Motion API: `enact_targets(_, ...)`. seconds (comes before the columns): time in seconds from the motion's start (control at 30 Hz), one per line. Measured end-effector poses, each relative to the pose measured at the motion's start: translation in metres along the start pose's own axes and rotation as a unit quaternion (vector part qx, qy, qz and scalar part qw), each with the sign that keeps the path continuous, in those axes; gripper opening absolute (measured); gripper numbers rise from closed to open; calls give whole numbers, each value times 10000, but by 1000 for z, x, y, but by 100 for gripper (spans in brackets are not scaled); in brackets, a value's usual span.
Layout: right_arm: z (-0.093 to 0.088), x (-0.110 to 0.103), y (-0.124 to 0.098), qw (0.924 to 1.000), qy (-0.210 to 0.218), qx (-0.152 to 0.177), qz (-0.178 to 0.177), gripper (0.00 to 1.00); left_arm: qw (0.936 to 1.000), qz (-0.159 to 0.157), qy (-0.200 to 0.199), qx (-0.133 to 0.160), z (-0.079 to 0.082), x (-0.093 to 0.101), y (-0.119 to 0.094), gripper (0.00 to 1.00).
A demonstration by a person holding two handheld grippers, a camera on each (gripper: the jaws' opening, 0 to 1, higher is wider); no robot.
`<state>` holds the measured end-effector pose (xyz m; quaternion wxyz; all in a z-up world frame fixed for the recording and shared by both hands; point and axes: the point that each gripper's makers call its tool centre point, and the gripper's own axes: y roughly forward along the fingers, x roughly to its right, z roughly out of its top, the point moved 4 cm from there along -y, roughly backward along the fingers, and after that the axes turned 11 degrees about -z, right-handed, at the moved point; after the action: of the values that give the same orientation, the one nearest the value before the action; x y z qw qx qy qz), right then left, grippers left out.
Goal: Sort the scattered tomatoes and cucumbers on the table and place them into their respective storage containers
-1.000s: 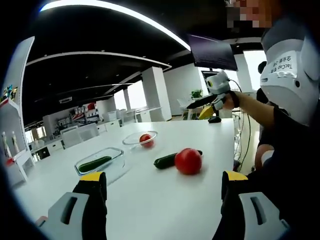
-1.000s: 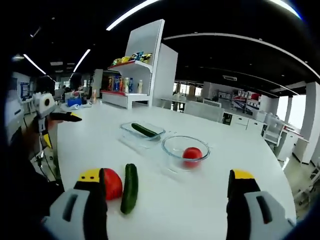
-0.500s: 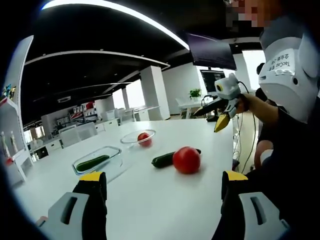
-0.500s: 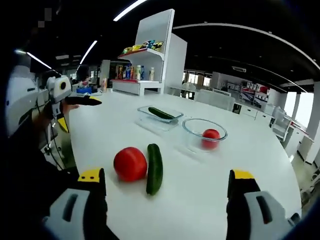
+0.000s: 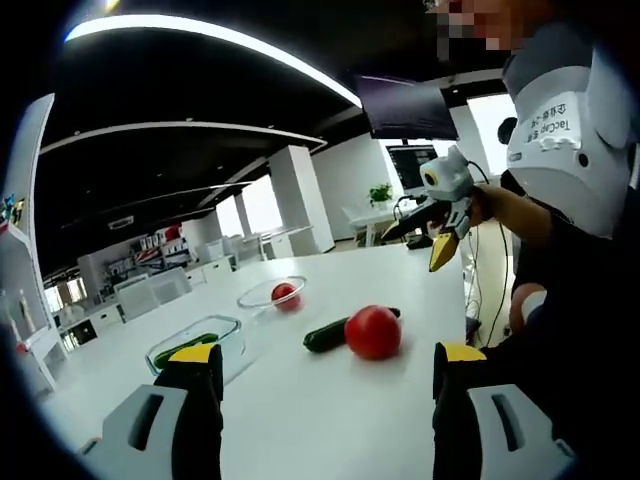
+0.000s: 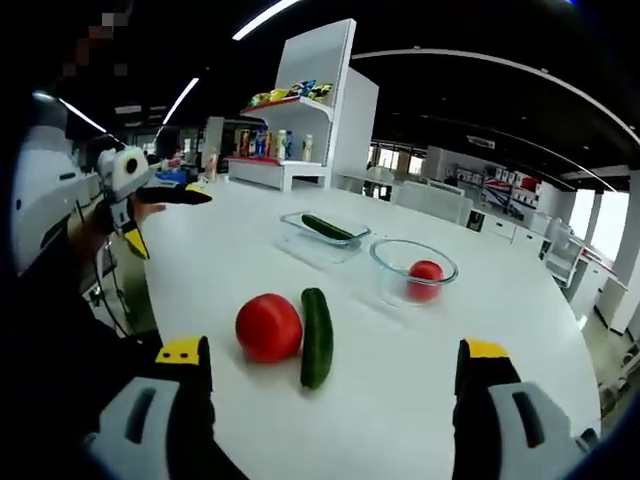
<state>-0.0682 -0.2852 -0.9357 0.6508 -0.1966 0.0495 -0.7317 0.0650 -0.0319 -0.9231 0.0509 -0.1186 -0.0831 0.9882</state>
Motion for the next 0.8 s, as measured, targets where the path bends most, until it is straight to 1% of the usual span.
enact_targets(0.17,-1,0,-2,10000,21,11,-24,97,9999,-30,96,22,1,-1,3,86)
enact_targets(0.63,-3,1,-4,10000,21,-29,-48,96,10000,-40,8,-51,-2,0,4,87)
enact_targets(0.7,-2,-1,-5,10000,10,-8,-7,95,10000,-29,1,-59,-3,0,4,87)
enact_targets(0.73,-1,-3,-5,10000,9,17,56,95,10000,-22,-6,-68,-3,-1,4,87)
enact_targets(0.8,-2,-9,-6,9998,8,-38,213,96,10000,-7,-35,-77,-4,-1,4,88)
